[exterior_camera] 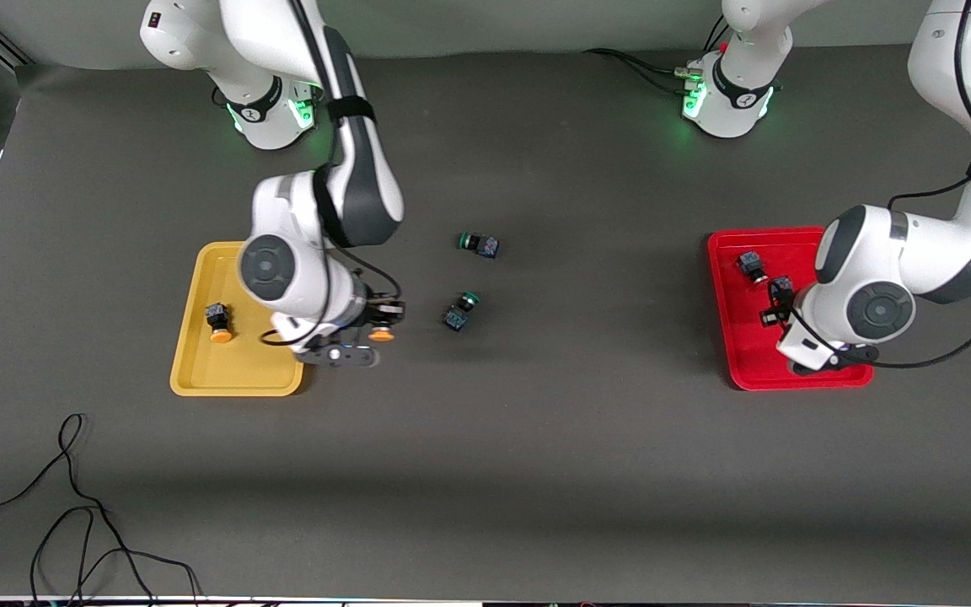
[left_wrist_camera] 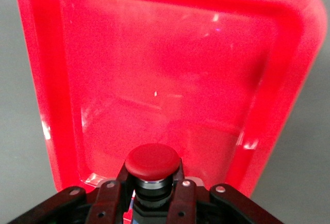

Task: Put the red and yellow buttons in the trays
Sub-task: 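Place the yellow button in the yellow tray while the left gripper places red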

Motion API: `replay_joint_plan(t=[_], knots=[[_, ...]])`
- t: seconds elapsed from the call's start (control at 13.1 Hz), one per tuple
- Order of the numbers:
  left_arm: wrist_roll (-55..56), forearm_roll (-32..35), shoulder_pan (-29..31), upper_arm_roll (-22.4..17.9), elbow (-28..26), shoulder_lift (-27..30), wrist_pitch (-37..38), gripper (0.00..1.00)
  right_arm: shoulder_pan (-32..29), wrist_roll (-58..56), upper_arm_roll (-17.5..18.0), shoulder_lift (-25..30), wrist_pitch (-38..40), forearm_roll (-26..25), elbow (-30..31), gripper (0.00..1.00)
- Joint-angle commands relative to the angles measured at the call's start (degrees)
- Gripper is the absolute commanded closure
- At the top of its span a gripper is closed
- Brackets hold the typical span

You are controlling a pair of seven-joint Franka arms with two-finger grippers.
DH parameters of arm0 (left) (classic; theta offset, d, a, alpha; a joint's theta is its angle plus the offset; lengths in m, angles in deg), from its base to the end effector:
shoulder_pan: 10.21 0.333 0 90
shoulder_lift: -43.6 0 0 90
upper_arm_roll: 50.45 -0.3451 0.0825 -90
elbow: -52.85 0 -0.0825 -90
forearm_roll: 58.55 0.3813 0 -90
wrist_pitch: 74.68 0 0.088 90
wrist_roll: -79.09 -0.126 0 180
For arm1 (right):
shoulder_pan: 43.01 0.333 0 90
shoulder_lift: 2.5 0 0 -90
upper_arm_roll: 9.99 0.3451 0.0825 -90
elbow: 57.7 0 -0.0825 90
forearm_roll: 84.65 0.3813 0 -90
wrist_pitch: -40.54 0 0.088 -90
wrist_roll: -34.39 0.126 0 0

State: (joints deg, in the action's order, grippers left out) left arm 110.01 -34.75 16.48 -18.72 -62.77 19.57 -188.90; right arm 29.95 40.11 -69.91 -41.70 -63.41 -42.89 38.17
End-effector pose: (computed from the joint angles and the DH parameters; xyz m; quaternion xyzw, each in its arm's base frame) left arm 0.5612 -0.0112 0.2568 -0.9773 -0.1020 0.1482 0.1116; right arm 0.5805 0.3032 0.3467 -0.9952 0.0342 0.0840 0.0367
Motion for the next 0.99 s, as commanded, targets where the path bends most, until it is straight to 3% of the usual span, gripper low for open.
replay_joint_plan(t=[0.0, 0.15, 0.23, 0.38, 0.46, 0.53, 0.84, 0.91], knots=[[-1.38, 1.68, 2.66, 0.45, -6.54, 2.94, -6.95, 1.00, -2.20, -12.96, -4.47, 1.41, 3.22, -2.65, 3.69, 0.88], [-1.38, 4.23, 4.59, 0.45, -7.61, 1.27, -10.40, 1.00, -2.73, -24.48, -8.97, 1.15, 2.27, -2.30, 9.83, 0.88], [-1.38, 4.93, 5.38, 0.45, -7.43, 0.22, -11.54, 1.00, -4.56, -28.80, -9.16, 1.23, 0.52, -2.04, 12.38, 0.88], [-1.38, 6.26, 6.53, 0.45, -7.34, -0.76, -13.13, 0.29, -7.21, -36.37, -8.64, 0.54, -5.44, 0.06, 17.66, 0.88], [-1.38, 6.26, 6.53, 0.45, -7.25, -0.41, -12.87, 0.02, -7.31, -38.40, -7.93, -0.25, -8.08, 2.60, 19.95, 0.88], [-1.38, 6.26, 6.53, 0.53, -6.91, 0.29, -12.09, 0.02, -7.31, -39.29, -6.01, -1.04, -10.11, 4.97, 21.45, 0.88], [-1.30, 3.03, 6.45, 3.24, -5.94, 7.83, -6.84, 0.01, -11.34, -39.39, -0.82, -2.72, -12.41, 5.61, 21.82, 0.88], [-1.90, -0.39, 6.53, 4.74, -4.63, 10.38, -2.89, 0.01, -11.52, -39.22, -0.72, -2.81, -12.33, 5.61, 21.73, 0.78]])
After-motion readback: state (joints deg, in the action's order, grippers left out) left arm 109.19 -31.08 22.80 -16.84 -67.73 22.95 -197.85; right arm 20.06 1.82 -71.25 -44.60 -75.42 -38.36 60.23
